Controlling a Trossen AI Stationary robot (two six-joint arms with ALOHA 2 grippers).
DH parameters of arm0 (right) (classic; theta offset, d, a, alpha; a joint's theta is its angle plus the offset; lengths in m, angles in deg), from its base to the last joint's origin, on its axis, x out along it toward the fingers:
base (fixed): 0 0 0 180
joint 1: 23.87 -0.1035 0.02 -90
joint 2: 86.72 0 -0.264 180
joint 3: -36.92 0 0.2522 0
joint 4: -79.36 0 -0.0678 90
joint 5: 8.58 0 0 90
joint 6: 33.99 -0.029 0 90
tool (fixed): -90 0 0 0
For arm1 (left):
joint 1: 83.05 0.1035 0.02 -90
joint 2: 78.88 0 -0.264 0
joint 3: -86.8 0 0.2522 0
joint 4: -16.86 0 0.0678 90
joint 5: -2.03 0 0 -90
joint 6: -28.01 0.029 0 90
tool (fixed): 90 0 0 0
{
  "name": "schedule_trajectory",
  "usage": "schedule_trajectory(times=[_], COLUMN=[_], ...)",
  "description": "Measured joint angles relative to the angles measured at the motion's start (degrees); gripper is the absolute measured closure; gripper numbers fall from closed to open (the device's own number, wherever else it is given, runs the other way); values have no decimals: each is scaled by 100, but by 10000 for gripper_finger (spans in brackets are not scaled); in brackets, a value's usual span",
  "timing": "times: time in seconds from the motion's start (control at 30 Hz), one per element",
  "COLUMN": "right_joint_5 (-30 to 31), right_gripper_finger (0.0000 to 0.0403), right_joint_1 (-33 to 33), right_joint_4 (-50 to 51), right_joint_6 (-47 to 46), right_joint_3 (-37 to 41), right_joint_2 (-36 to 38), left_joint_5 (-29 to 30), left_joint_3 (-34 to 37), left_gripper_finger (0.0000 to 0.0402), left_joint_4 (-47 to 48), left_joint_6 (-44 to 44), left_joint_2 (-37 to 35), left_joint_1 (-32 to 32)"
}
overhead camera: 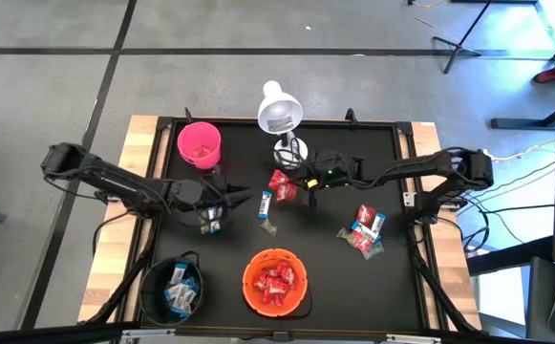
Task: Sort candy
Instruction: Put the red candy into the orange bucket
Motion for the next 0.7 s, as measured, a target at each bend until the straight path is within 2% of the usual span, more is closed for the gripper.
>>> schedule_trajectory(times=[0.13,0.3,0.5,0.7], right_joint_5=[-2,-11,-20,-26], right_gripper_finger=[402,403,403,403], right_joint_1=[-2,0,-2,-4], right_joint_4=[-171,-290,-278,-288], right_joint_6=[41,54,56,89], right_joint_3=[-1,-1,-1,-1], right_joint_2=[27,27,27,27], left_joint_5=[-281,-714,-842,-1242], left_joint_3=[0,-6,-100,-429], left_gripper_finger=[275,240,201,195], left_joint_4=[-374,-1100,-1201,-1200], left_joint_6=[-99,-107,-273,-342], left_joint_2=[435,921,1258,1635], left_joint_1=[255,619,1012,1251])
